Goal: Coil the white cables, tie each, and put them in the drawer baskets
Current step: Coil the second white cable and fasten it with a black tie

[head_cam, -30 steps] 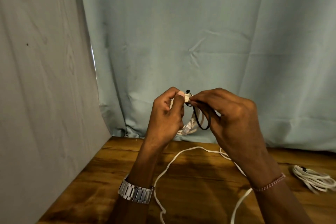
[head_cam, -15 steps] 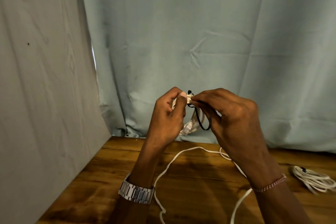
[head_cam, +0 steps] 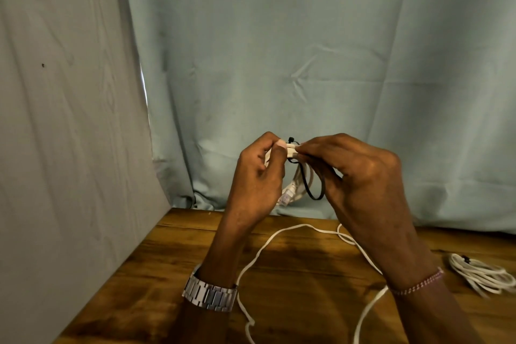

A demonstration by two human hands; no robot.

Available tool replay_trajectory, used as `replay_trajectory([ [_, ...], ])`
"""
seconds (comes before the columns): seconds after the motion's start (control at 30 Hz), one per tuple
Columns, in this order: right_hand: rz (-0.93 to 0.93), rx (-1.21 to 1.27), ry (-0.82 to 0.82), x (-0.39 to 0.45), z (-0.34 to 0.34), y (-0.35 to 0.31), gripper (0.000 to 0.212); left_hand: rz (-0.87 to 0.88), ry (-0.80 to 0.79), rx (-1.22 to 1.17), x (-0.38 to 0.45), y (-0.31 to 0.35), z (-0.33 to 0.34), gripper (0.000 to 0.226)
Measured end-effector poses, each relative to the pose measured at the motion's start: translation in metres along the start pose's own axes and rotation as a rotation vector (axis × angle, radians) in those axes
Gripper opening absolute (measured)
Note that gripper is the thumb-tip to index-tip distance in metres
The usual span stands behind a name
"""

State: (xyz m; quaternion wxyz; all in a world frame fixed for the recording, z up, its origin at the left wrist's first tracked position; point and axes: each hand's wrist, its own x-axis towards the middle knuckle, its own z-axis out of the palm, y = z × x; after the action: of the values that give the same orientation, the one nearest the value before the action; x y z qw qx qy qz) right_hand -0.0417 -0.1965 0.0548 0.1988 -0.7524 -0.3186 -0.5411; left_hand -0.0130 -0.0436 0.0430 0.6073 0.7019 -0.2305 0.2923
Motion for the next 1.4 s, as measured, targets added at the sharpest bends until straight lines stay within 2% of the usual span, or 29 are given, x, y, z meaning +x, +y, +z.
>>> replay_trajectory([
  [0.37, -0.017, 0.015, 0.025, 0.0, -0.002, -0.002, 0.019, -0.161, -0.039, -0.257, 0.0, 0.008, -0.002, 0.025],
  [0.87, -0.044, 0.005, -0.043, 0.001, -0.003, -0.002, 0.021, -0.181, -0.063, -0.252, -0.001, 0.01, -0.002, 0.026],
  [1.23, -0.035, -0.015, -0.061, 0.001, -0.004, -0.002, 0.023, -0.133, -0.083, -0.192, -0.002, 0.01, -0.002, 0.027],
  [1.4, -0.024, -0.016, -0.047, 0.001, -0.004, 0.0, 0.021, -0.072, -0.1, -0.087, -0.002, 0.008, -0.002, 0.026],
])
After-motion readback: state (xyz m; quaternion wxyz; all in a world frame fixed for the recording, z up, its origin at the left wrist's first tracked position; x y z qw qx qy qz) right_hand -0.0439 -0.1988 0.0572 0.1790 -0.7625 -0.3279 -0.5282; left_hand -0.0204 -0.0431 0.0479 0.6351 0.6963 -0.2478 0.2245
